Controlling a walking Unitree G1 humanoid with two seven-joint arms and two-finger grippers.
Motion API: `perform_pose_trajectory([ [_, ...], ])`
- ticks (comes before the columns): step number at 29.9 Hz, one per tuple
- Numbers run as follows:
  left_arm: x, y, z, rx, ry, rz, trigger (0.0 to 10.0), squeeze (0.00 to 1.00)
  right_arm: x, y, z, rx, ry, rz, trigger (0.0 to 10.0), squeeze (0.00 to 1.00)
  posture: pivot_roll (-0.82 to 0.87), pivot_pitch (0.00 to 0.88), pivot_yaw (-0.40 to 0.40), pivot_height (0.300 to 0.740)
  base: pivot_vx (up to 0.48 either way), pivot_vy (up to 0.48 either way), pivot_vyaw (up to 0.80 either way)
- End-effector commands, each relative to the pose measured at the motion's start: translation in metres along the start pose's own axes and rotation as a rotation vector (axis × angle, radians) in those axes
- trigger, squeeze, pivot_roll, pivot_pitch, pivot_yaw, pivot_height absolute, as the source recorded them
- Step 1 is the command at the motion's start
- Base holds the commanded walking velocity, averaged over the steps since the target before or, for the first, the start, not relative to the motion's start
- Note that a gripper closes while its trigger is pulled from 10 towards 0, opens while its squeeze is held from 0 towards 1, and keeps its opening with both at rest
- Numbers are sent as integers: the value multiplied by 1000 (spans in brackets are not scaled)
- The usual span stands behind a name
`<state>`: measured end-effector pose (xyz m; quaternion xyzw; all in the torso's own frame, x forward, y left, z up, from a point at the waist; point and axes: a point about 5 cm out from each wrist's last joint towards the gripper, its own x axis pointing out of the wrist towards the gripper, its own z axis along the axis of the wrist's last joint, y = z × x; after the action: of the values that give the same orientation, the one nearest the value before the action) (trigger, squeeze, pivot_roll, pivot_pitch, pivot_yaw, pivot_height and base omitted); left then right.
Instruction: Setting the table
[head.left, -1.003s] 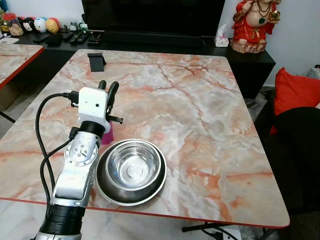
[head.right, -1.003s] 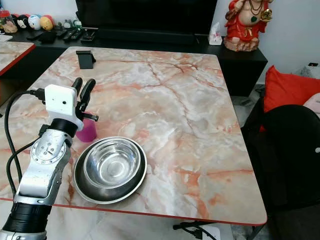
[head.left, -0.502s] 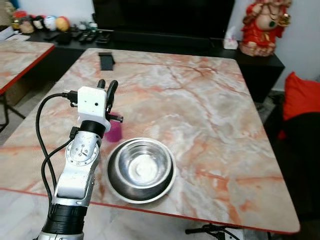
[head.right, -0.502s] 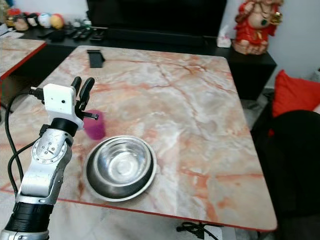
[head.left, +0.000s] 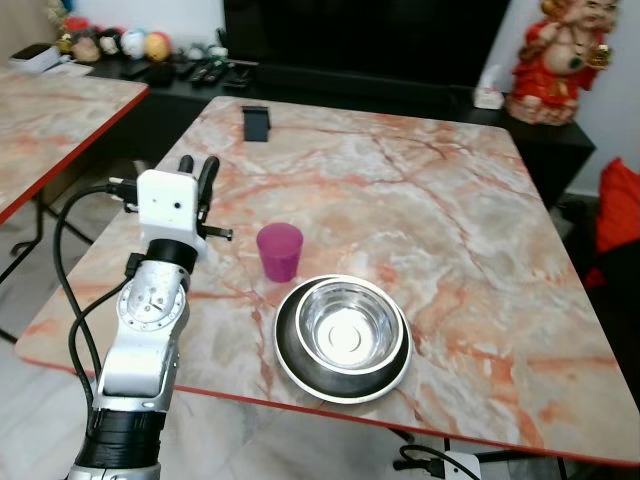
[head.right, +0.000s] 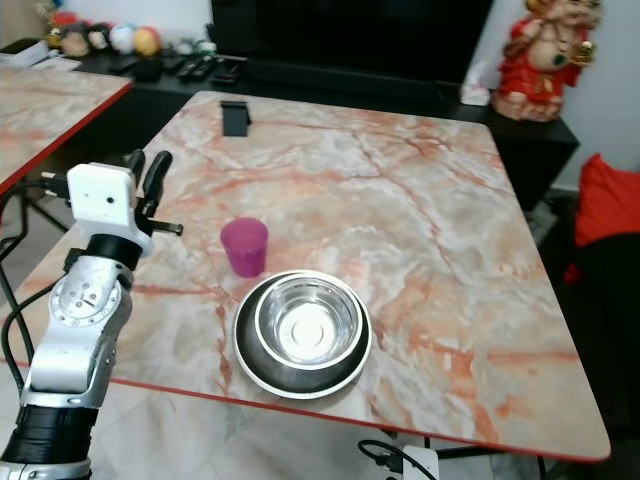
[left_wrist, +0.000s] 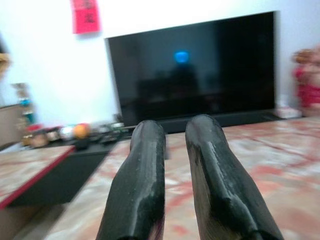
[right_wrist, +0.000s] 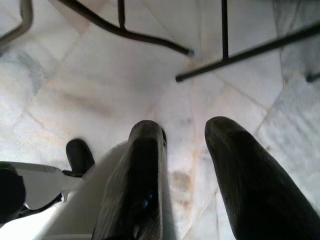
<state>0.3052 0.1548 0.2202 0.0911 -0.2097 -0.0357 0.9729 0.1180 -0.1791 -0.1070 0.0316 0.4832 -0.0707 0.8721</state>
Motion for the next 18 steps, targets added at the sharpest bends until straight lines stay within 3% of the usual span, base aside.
perform_pose_trajectory([
  [1, 0, 2, 4, 16, -14, 6, 10000, 0, 0, 0, 1, 0, 0, 1, 10000, 0, 34, 0, -49, 740, 0, 319, 0],
  [18, 4, -2, 6, 16, -29, -18, 10000, 0, 0, 2, 0, 7, 0, 2, 10000, 0, 25, 0, -36, 740, 0, 320, 0],
])
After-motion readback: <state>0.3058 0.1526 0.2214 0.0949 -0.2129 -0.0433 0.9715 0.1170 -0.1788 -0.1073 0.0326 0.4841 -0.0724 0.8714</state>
